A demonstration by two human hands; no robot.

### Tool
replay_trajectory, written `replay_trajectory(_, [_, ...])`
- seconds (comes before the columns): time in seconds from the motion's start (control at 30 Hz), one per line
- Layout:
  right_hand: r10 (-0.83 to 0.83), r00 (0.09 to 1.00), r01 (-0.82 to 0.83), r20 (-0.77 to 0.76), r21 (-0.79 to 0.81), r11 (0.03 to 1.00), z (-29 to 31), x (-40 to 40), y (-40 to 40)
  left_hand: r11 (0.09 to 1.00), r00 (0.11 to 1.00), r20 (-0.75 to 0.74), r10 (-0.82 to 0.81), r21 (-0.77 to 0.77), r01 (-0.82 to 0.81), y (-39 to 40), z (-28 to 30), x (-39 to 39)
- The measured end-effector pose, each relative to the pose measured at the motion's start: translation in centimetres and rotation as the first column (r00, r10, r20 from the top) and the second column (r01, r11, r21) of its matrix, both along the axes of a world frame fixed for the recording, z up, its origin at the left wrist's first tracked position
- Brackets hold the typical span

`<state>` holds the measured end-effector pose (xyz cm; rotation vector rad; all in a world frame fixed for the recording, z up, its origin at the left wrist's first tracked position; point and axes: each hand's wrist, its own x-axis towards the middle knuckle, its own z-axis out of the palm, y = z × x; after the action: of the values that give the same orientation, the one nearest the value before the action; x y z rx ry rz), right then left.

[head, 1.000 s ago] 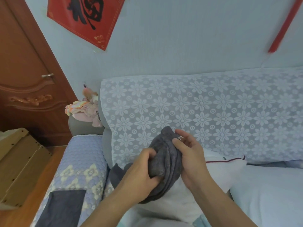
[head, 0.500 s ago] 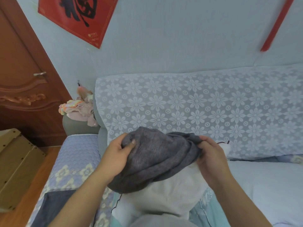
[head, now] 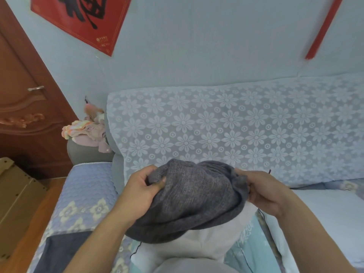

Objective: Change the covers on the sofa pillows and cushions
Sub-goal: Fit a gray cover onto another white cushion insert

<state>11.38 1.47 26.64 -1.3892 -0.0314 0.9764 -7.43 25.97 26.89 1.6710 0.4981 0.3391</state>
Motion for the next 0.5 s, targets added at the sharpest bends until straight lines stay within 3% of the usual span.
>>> replay_trajectory(0.1, [-0.002, 0.995, 0.010, 0.099, -0.083, 0.996, 0.4, 0.2, 0.2, 0.995, 0.994, 0.039, -0.099, 0.015, 0.098, 1.0, 0.1, -0.1])
replay_trajectory(0.2, [-0.145, 0.978, 0.159, 0.151, -0.081, 0.984, 0.4, 0.8, -0.1, 0.962, 0.977, 0.137, -0.165, -0.195, 0.190, 1.9, 1.3, -0.3])
replay_trajectory(0.3, [-0.279, 0.938, 0.309, 0.207, -0.132, 0.942, -0.8, 2.1, -0.9, 0.932, 0.970, 0.162, -0.181, -0.286, 0.222, 2.5, 2.2, -0.1])
replay_trajectory(0.4, [-0.364, 0.873, 0.444, 0.324, -0.221, 0.868, -2.0, 4.2, -2.8, 0.957, 0.972, 0.191, -0.138, -0.226, 0.180, 3.9, 2.4, -0.3])
replay_trajectory(0.5, [-0.416, 0.750, 0.587, 0.515, -0.228, 0.777, -1.8, 6.3, -3.5, 0.957, 0.957, 0.109, -0.268, -0.082, 0.278, 4.0, 2.8, -0.2])
